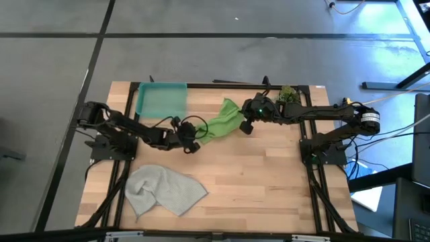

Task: Roll microfiber towels into tight, uniform cylinder then place into a basket
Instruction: Roll the green towel

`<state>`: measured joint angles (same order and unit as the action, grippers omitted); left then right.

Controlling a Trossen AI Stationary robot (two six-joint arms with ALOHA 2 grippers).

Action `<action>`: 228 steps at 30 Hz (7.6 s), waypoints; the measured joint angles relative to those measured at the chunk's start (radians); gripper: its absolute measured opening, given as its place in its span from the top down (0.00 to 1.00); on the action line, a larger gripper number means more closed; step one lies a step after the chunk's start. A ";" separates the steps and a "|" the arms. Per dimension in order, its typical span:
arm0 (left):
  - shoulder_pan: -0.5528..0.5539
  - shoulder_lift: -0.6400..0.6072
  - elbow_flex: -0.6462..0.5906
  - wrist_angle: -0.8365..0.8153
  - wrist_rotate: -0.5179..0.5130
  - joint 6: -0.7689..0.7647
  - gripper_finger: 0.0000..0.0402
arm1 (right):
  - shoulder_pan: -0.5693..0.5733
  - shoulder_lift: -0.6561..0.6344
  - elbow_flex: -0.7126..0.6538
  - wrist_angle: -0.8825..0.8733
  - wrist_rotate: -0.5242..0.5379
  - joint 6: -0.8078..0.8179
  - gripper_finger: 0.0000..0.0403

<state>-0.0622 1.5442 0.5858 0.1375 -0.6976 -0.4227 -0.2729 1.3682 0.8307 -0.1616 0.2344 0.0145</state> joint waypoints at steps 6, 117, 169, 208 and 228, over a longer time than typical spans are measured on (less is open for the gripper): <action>-0.025 0.027 0.000 0.015 0.000 -0.042 0.78 | 0.000 0.000 0.000 0.000 0.000 0.000 1.00; 0.207 -0.443 0.081 -0.108 0.070 0.185 1.00 | -0.030 -0.058 0.433 -0.374 0.009 -0.243 1.00; -0.038 -0.063 0.697 -1.046 0.197 0.005 1.00 | 0.203 -0.301 0.033 -0.515 0.007 0.143 1.00; -0.076 0.247 0.676 -1.035 0.177 -0.230 1.00 | 0.265 -0.150 -0.212 -0.157 0.011 0.200 1.00; 0.230 0.280 0.677 -0.901 0.132 0.021 1.00 | -0.135 0.026 -0.212 0.079 0.001 -0.073 1.00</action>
<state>0.1681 1.8244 1.2629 -0.7631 -0.5653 -0.4022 -0.4079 1.3941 0.6189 -0.0829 0.2358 -0.0586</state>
